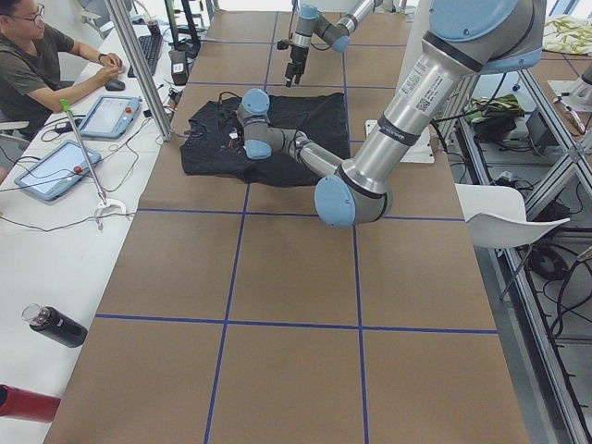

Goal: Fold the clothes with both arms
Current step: 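Move the right gripper to the shirt hem corner nearest the robot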

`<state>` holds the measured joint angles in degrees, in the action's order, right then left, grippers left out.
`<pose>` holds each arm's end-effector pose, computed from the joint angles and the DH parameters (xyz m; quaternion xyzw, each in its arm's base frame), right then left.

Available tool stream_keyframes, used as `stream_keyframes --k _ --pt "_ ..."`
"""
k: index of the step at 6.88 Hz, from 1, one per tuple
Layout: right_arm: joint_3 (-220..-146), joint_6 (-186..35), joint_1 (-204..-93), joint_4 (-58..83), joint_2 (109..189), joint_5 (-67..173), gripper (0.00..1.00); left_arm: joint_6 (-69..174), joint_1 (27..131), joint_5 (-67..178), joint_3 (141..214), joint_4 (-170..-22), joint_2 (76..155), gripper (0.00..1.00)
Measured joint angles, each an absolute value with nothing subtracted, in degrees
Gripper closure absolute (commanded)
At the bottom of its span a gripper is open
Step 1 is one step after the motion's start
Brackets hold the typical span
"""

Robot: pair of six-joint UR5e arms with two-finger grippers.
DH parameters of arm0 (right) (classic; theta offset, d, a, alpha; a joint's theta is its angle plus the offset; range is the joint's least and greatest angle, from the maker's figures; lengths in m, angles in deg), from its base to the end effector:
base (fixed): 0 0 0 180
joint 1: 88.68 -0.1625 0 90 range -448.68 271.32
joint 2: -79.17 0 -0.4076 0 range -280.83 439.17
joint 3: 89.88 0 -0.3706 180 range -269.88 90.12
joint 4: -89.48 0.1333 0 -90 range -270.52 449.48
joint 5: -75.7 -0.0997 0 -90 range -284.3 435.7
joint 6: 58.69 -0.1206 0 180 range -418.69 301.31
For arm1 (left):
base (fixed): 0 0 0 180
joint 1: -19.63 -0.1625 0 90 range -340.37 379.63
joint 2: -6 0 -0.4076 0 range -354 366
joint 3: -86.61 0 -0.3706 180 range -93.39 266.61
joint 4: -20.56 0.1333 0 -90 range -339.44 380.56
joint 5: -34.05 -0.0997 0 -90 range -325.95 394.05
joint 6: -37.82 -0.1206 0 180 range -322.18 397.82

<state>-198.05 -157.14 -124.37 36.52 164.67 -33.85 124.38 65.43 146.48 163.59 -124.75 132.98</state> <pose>-0.3700 -0.3802 0.3972 -0.0276 -0.5115 0.2428 0.8238 0.4338 -0.5712 0.2604 0.1245 0.6312 -0.1572 0.7492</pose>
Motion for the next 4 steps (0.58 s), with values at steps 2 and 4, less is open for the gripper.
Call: stream_keyframes --k 2,4 --pt "-205.88 -166.30 -114.12 34.64 173.55 -23.86 0.10 124.39 65.36 145.76 164.55 -124.81 132.43 0.12" --pt "-207.17 -172.79 -104.79 34.45 176.00 -15.74 0.15 124.37 65.17 144.00 164.71 -124.81 132.36 0.11"
